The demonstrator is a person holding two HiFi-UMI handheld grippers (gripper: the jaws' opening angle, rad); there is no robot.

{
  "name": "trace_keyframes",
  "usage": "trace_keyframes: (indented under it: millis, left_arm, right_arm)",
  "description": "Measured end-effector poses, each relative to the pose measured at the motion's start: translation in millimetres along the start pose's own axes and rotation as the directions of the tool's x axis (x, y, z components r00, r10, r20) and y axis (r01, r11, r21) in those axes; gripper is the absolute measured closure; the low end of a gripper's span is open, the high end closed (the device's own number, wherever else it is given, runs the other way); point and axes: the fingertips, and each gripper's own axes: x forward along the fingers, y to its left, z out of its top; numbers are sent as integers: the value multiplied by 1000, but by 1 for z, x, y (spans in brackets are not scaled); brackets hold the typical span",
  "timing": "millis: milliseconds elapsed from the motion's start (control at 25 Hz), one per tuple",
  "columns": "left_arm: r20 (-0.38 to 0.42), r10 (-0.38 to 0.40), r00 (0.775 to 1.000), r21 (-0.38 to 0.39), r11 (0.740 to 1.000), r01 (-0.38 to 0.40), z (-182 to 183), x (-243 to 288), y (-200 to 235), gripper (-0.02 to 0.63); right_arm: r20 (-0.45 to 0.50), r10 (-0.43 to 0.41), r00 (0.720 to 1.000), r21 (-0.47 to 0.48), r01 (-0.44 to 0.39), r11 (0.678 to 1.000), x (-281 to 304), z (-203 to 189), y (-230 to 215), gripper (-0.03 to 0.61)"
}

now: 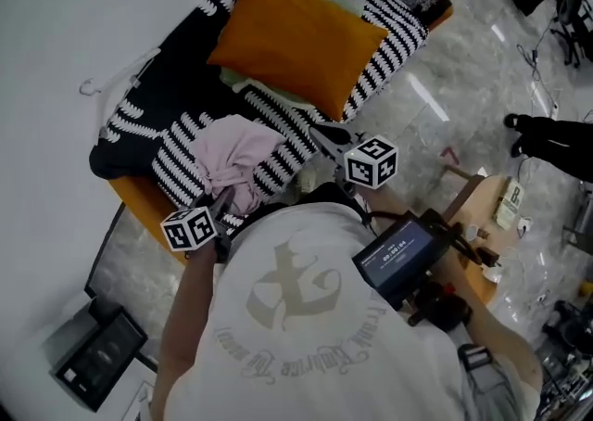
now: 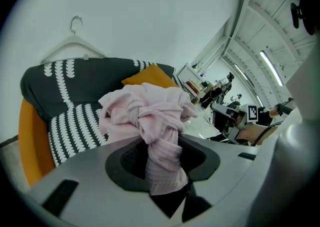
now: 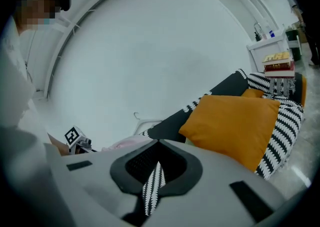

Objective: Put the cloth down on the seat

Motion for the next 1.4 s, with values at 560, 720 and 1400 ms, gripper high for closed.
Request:
trace_keyframes:
  millis: [560,720,1400]
  left_arm:
    - [-5,37,999,-49,998,-37,27,33,3,448]
    - [-25,23,999,-55,998,-24,29,43,10,448]
    - [-134,58,989,-33,997,-63,3,91,17,448]
  right_arm:
    - [-91,78,993,16,-77,997,31,1,-31,561]
    - [-99,76,992,37,-73,997,43,-5,-34,561]
    - [-193,41,980,52,-31,998,37,-41,-66,563]
